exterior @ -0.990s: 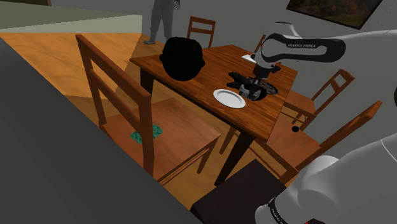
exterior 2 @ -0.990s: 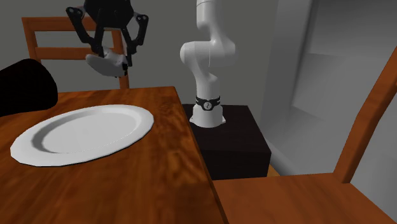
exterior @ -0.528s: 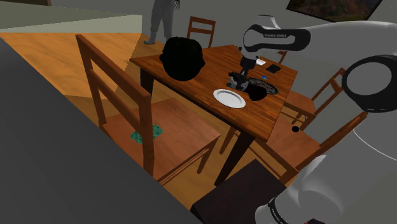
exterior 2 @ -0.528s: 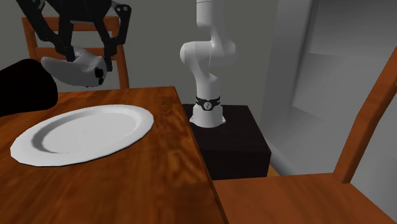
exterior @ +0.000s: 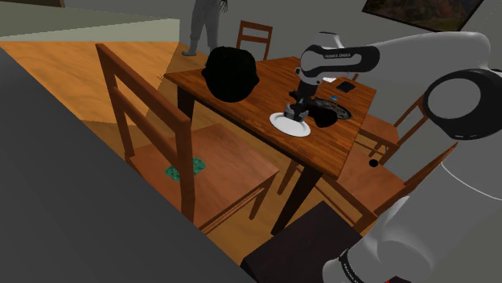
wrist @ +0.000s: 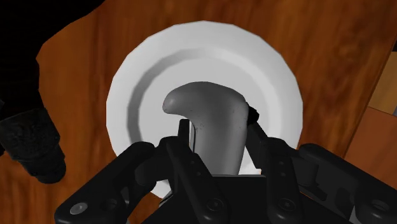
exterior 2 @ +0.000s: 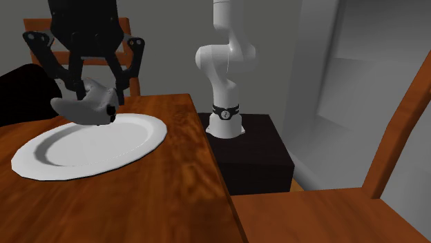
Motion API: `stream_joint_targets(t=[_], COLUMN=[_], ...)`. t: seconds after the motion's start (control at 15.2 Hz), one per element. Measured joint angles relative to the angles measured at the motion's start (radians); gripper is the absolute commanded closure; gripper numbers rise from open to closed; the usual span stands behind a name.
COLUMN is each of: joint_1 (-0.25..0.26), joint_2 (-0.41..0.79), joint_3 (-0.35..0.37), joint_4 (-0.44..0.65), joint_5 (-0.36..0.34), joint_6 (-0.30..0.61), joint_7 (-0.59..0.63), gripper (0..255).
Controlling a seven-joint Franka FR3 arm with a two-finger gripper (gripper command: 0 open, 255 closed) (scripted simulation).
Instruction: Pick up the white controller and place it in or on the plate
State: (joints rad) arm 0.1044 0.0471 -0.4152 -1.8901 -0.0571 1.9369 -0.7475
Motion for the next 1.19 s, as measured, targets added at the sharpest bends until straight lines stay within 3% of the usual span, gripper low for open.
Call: stream_joint_targets(t=[0.4, 0.79, 0.86, 1.19], joint_1=[-0.003, -0.003, -0.003, -0.003], joint_2=[0.022, 0.026, 0.026, 0.026], joint_3=[-0.001, -0.001, -0.001, -0.001], joint_4=[-0.053, -0.059, -0.059, -0.059], joint_5=[0.008, 0.01, 0.01, 0.01], joint_6=[0.073, 0.083, 0.083, 0.083], joint_7=[-0.003, -0.003, -0.003, -0.003], gripper=[255, 255, 0, 0])
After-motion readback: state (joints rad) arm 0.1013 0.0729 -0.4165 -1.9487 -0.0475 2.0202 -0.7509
